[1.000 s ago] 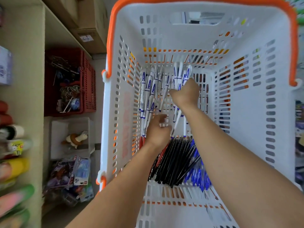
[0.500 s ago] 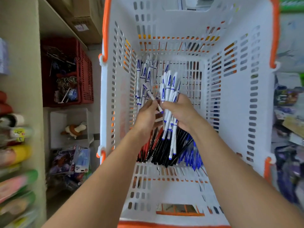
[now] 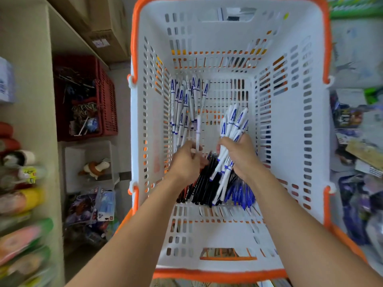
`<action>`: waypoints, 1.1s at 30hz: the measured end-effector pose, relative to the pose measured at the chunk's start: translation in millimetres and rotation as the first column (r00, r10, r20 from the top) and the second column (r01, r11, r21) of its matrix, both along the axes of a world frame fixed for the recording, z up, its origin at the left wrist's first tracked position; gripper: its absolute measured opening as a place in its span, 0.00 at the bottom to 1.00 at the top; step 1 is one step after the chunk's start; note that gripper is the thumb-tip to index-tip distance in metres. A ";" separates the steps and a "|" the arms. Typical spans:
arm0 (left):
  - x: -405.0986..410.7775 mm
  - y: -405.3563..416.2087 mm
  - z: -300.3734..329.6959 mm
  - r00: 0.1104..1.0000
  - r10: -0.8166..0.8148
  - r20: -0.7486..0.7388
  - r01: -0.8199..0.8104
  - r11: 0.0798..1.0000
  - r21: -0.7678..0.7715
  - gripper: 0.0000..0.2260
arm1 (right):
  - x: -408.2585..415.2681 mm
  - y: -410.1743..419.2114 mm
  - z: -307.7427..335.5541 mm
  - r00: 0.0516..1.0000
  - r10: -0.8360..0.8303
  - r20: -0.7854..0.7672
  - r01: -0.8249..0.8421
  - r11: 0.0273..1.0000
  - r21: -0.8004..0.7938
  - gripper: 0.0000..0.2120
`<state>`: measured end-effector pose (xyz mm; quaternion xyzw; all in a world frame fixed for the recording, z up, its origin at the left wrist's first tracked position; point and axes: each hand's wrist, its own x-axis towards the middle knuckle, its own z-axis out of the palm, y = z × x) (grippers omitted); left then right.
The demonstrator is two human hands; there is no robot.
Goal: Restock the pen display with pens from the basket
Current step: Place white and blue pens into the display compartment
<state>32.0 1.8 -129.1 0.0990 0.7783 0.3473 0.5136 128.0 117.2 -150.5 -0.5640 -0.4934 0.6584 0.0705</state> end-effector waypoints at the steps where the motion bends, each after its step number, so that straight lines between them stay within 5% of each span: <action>1: 4.8 -7.1 4.1 0.997 -0.059 0.047 0.059 0.998 0.014 0.08 | 6.6 -3.6 1.3 0.999 0.045 -0.001 -0.045 0.999 -0.009 0.08; 4: 23.7 -23.4 17.9 0.980 -0.141 0.137 0.135 0.989 0.052 0.08 | 19.0 -28.5 9.4 0.991 0.112 -0.068 -0.119 0.987 -0.111 0.05; 15: 56.5 -78.8 18.5 0.947 -0.318 -0.048 0.318 0.948 -0.013 0.21 | 27.3 -81.2 16.1 0.999 0.024 -0.027 -0.030 0.974 -0.224 0.16; 19: 47.5 -81.1 29.9 0.928 -0.372 -0.026 0.371 0.928 -0.013 0.17 | 29.2 -86.4 22.1 0.999 0.023 0.042 -0.014 0.979 -0.201 0.15; 22: 33.8 -70.7 44.2 0.983 -0.183 0.029 0.184 0.982 -0.051 0.12 | 31.5 -84.2 23.2 0.997 0.049 0.063 -0.040 0.990 -0.135 0.10; 24: 21.5 -56.5 53.4 0.994 0.067 -0.089 -0.070 0.997 -0.034 0.11 | 32.2 -81.2 20.5 0.998 0.054 0.034 -0.048 0.987 -0.153 0.09; 26: 4.6 -36.1 65.5 0.969 0.133 -0.210 -0.113 0.988 0.101 0.19 | 29.3 -80.7 22.9 0.995 0.102 -0.011 -0.102 0.981 -0.167 0.17; 28: -8.7 -12.4 66.9 0.970 0.008 -0.244 0.046 0.976 0.215 0.26 | 24.4 -78.2 30.3 0.981 0.190 -0.021 -0.191 0.969 -0.157 0.24; 30: -18.4 12.1 63.9 0.937 -0.240 -0.253 0.290 0.939 0.186 0.22 | 23.4 -73.9 34.6 0.956 0.288 -0.055 -0.293 0.948 -0.121 0.06; 33: -31.4 37.9 56.7 0.824 -0.510 -0.249 0.538 0.841 0.056 0.17 | 20.6 -66.6 38.7 0.930 0.363 -0.059 -0.365 0.930 -0.033 0.08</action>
